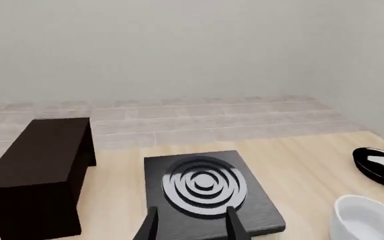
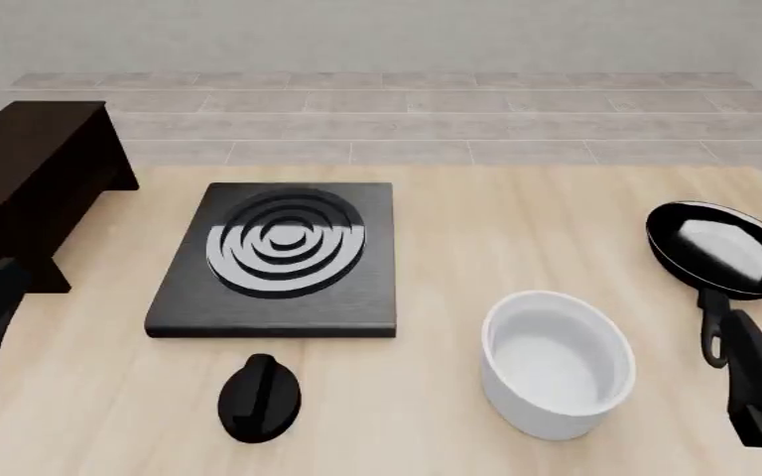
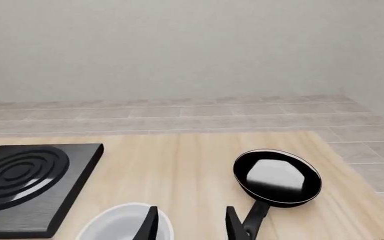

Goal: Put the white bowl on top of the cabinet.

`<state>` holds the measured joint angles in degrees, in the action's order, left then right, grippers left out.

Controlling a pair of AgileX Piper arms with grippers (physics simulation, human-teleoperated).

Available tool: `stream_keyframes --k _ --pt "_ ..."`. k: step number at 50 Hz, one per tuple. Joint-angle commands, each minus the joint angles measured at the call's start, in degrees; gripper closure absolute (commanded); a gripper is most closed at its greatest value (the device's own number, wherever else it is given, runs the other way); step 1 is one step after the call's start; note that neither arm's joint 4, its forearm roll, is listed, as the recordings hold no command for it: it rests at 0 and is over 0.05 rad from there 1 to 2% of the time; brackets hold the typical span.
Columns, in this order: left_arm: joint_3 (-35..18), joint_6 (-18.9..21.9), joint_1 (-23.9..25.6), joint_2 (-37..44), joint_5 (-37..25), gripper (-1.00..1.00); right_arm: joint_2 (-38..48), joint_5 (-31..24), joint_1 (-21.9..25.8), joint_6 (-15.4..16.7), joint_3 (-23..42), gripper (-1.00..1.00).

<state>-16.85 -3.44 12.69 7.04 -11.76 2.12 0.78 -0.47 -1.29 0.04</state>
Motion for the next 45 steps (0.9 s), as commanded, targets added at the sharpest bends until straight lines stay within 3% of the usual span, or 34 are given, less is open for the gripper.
stream_keyframes --k 1,3,8,18,21,25,27,29,33,40,43,45 --pt "-4.6 3.1 11.4 11.1 3.6 -1.0 0.5 0.2 -0.1 -0.3 0.0 -1.0" --pt "-5.4 4.9 15.2 15.2 6.0 -1.0 0.6 0.2 0.0 -0.2 0.0 -1.0" --pt "-7.0 8.2 18.2 19.4 8.4 -1.0 0.9 0.5 -0.1 -0.5 0.0 -1.0" --pt "-9.9 5.5 25.4 30.4 12.6 -1.0 1.2 0.7 -0.2 -0.8 0.0 -1.0" --pt "-11.3 7.3 27.9 33.5 13.2 -1.0 1.4 0.9 -0.2 -0.8 0.0 -1.0" --pt "-13.0 9.4 30.1 36.7 13.6 -1.0 1.3 0.8 -0.2 -0.8 0.0 -1.0" --pt "-14.1 8.6 31.1 38.6 13.5 -1.0 1.5 0.9 -0.3 -0.8 0.0 -1.0" --pt "-14.8 10.9 33.6 40.8 14.3 -1.0 1.5 1.0 -0.3 -0.9 0.0 -1.0" --pt "-17.1 11.1 37.4 46.0 14.5 -1.0 1.5 0.9 -0.2 -1.6 0.0 -1.0" --pt "-22.1 13.4 41.7 50.3 12.2 -1.0 1.9 1.2 -0.2 -1.3 0.0 -1.0" --pt "-25.1 11.8 45.2 52.5 10.4 -1.0 2.4 1.7 -0.5 -1.5 0.0 -1.0" --pt "-26.1 13.7 47.3 54.1 10.1 -1.0 2.2 1.5 -0.5 -1.4 0.0 -1.0"
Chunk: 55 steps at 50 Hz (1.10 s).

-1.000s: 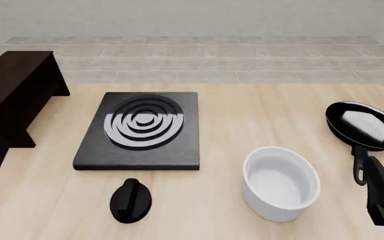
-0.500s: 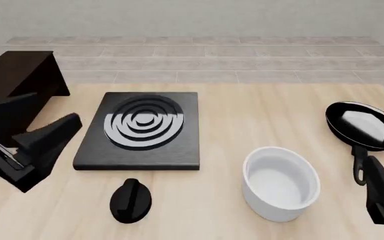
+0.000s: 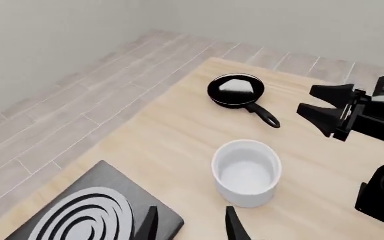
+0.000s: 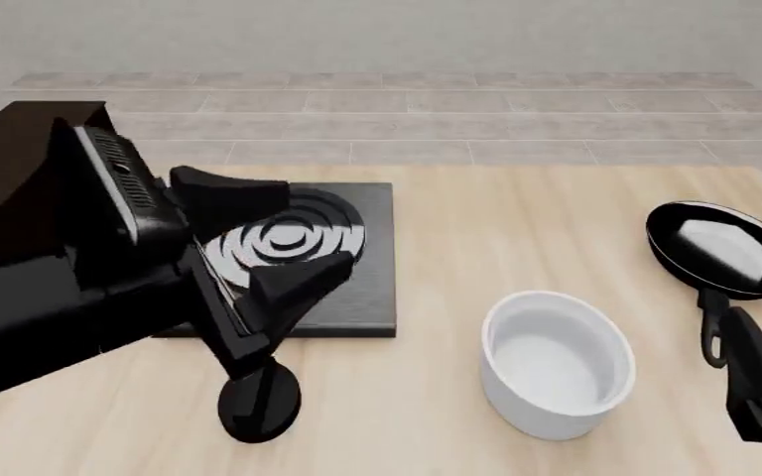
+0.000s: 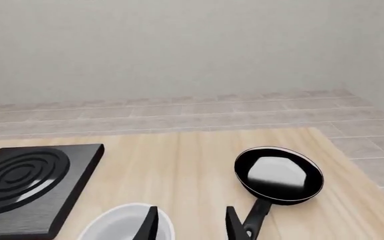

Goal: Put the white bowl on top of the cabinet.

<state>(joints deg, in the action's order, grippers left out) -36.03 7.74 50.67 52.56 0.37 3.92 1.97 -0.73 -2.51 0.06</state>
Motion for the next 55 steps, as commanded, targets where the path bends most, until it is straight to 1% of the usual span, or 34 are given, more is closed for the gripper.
stream_keyframes --k 1,6,13,14,15,16,17,20,21,23,24,25,27,29,31,36,44,52,53,54,55 --pt "-7.4 3.2 9.8 9.3 -2.2 -1.0 0.3 0.2 -0.2 -0.2 0.0 -1.0" --pt "-9.0 5.5 12.1 12.4 -2.3 -1.0 0.3 0.2 -0.3 -0.1 0.0 -1.0" --pt "-11.4 5.2 14.6 16.7 -2.9 -1.0 0.1 0.0 -0.3 -0.1 0.0 -1.0" --pt "-13.0 5.0 13.9 19.5 -4.4 -1.0 0.1 0.0 -0.3 -0.1 0.0 -1.0" --pt "-13.1 5.0 13.9 19.5 -4.5 -1.0 0.2 0.0 -0.3 -0.1 0.0 -1.0" --pt "-13.9 5.2 15.6 20.4 -4.6 -1.0 0.5 0.3 -0.5 0.1 0.0 -1.0" --pt "-14.5 4.9 16.5 20.7 -4.9 -1.0 0.7 0.5 -0.7 0.2 0.0 -1.0" --pt "-16.7 5.8 18.9 22.9 -6.2 -1.0 0.4 0.2 -0.8 0.6 0.0 -1.0" --pt "-18.5 5.0 20.3 24.6 -7.4 -1.0 0.5 0.2 -0.8 0.6 0.0 -1.0" --pt "-19.4 4.6 20.8 25.5 -8.1 -1.0 0.5 0.3 -0.9 0.5 0.0 -1.0" --pt "-20.4 5.5 20.8 27.0 -8.6 -1.0 0.5 0.2 -0.9 0.5 0.0 -1.0" --pt "-21.2 5.2 20.8 27.8 -9.2 -1.0 0.5 0.2 -1.0 0.6 0.0 -1.0" --pt "-22.0 6.9 21.5 29.0 -9.7 -1.0 0.3 0.1 -1.0 0.8 0.0 -1.0" --pt "-23.3 6.0 21.8 30.4 -10.9 -1.0 0.5 0.2 -1.1 0.7 0.0 -1.0" --pt "-23.8 6.9 22.4 31.5 -11.3 -1.0 0.7 0.4 -1.2 0.8 0.0 -1.0" --pt "-25.4 7.4 24.5 34.5 -13.0 -1.0 0.9 0.6 -1.3 0.9 0.0 -1.0" --pt "-27.9 8.2 24.8 37.2 -14.8 -1.0 0.7 0.4 -1.3 0.8 0.0 -1.0" --pt "-30.3 9.4 24.3 40.0 -14.9 -1.0 0.7 0.3 -1.3 0.8 0.0 -1.0" --pt "-30.5 10.1 24.0 40.2 -14.8 -1.0 0.9 0.5 -1.4 0.8 0.0 -1.0" --pt "-30.3 11.7 23.6 39.9 -13.9 -1.0 0.9 0.5 -1.4 0.8 0.0 -1.0" --pt "-31.5 12.5 22.1 40.5 -14.6 -1.0 0.8 0.4 -1.4 0.8 0.0 -1.0"
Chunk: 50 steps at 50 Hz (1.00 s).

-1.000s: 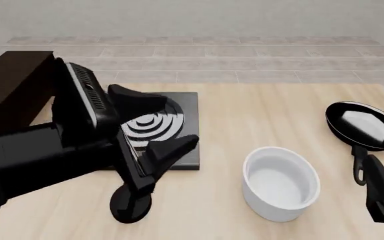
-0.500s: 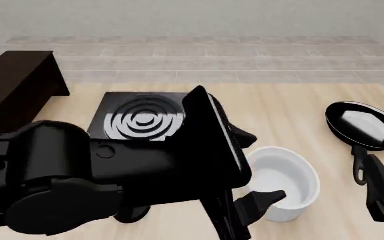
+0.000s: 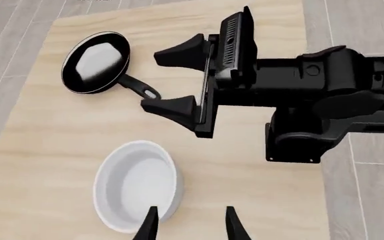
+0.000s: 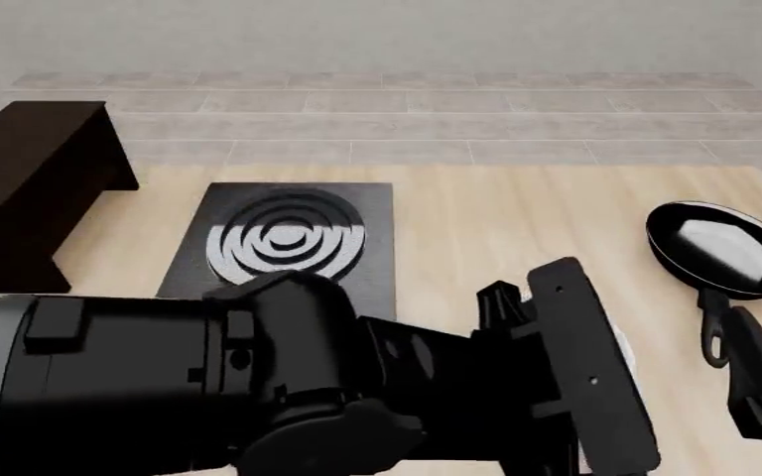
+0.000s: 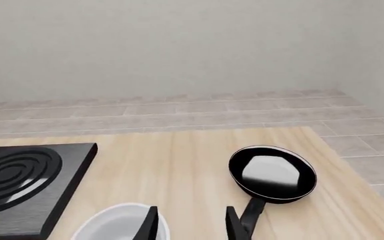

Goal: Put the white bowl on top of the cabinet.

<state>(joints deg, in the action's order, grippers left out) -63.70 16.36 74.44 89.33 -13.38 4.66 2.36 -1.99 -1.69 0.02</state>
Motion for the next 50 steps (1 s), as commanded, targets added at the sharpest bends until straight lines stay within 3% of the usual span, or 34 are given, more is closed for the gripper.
stream_keyframes --k 1,23,26,35,39,50 --pt "-3.9 3.8 -1.7 3.7 -0.8 -1.0 0.0 0.0 -0.1 0.0 0.0 -1.0" --pt "-6.9 9.5 -3.4 13.0 -4.6 -1.0 0.6 0.3 -0.4 0.0 0.0 -1.0" --pt "-6.9 13.0 -5.9 14.6 -5.7 -1.0 0.5 0.2 -0.4 0.0 0.0 -1.0" --pt "-8.3 15.0 -7.3 15.1 -7.7 -1.0 0.0 -0.3 -0.4 0.1 0.0 -1.0" --pt "-7.3 18.5 -9.0 16.0 -6.5 -1.0 -0.1 -0.5 -0.5 0.1 0.0 -1.0" --pt "-8.6 20.1 -9.2 18.7 -6.6 -1.0 0.3 -0.3 -0.5 0.3 0.0 -1.0"
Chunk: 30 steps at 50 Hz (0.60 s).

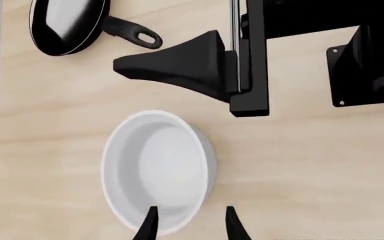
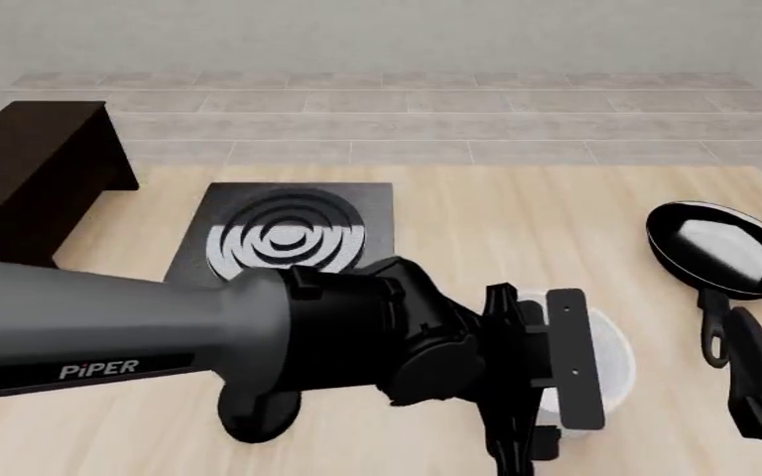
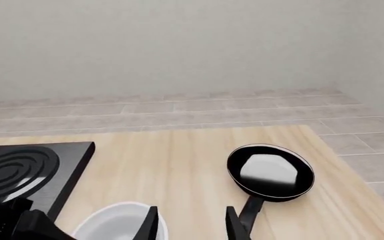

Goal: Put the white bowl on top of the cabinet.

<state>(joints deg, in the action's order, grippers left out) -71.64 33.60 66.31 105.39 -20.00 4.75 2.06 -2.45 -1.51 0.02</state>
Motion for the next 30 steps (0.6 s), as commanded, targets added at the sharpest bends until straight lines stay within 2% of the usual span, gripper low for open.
stream_keyframes --k 1,14,16,25,29,30 --pt "-0.7 3.1 -1.3 2.9 -0.1 -1.0 0.1 -0.1 0.0 0.2 0.0 -1.0" --pt "-2.4 4.4 -1.9 5.5 -0.2 -1.0 -0.1 -0.3 -0.2 0.8 0.0 -1.0" --pt "-3.3 3.3 -1.3 6.0 -1.2 -1.0 -0.1 -0.3 -0.3 0.9 0.0 -1.0" --pt "-4.3 3.7 -0.6 8.3 -1.1 -1.0 0.2 -0.1 -0.4 1.3 0.0 -1.0" --pt "-4.8 2.4 0.4 9.3 -1.7 -1.0 0.1 -0.1 -0.4 1.4 0.0 -1.0" --pt "-5.3 1.1 0.9 9.8 -2.4 -1.0 0.1 -0.2 -0.5 1.5 0.0 -1.0"
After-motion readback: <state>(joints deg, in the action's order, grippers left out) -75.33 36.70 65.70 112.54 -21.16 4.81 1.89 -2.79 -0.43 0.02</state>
